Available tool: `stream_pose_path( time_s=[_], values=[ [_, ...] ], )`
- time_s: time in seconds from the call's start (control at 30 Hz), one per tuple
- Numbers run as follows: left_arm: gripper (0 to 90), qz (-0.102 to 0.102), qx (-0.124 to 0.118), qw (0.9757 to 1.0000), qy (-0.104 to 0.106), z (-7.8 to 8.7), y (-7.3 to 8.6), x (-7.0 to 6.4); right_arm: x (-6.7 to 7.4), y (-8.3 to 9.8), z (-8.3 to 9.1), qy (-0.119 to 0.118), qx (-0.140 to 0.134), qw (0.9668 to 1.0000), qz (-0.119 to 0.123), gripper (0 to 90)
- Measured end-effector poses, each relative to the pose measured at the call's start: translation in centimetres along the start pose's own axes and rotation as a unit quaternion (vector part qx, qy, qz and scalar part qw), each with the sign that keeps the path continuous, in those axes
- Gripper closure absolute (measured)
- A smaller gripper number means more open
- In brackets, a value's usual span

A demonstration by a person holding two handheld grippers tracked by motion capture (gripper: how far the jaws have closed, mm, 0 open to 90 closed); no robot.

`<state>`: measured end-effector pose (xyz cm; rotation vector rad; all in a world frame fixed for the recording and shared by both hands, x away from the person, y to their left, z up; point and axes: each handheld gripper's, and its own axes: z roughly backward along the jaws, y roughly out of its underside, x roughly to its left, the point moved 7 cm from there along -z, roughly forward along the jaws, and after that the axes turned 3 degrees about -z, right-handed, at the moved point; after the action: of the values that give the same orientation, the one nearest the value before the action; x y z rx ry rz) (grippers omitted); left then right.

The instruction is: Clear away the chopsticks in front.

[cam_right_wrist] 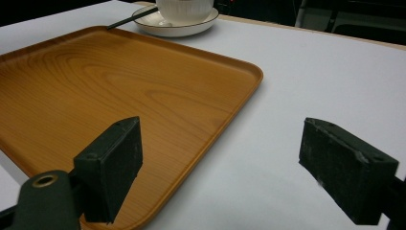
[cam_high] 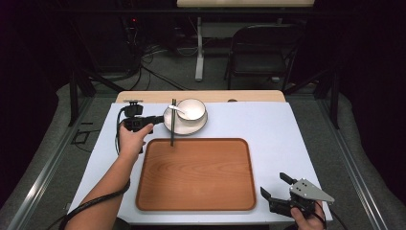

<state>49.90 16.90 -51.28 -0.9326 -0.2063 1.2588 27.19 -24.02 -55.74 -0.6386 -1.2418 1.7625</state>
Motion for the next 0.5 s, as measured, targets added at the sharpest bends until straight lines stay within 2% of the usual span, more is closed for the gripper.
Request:
stream_pose_path(
  time_s=[0.2,0.5],
  values=[
    [58.5,0.006,0.019,0.9996,-0.022,-1.7,-0.4,0.8,-0.1,0.0,0.0,0.0,0.0,1.0,-0.002,14.4],
    [64.9,0.004,0.044,0.9981,-0.042,-4.1,-1.0,0.6,-0.1,0.0,0.0,-0.001,0.0,1.0,-0.002,14.4]
  ],
)
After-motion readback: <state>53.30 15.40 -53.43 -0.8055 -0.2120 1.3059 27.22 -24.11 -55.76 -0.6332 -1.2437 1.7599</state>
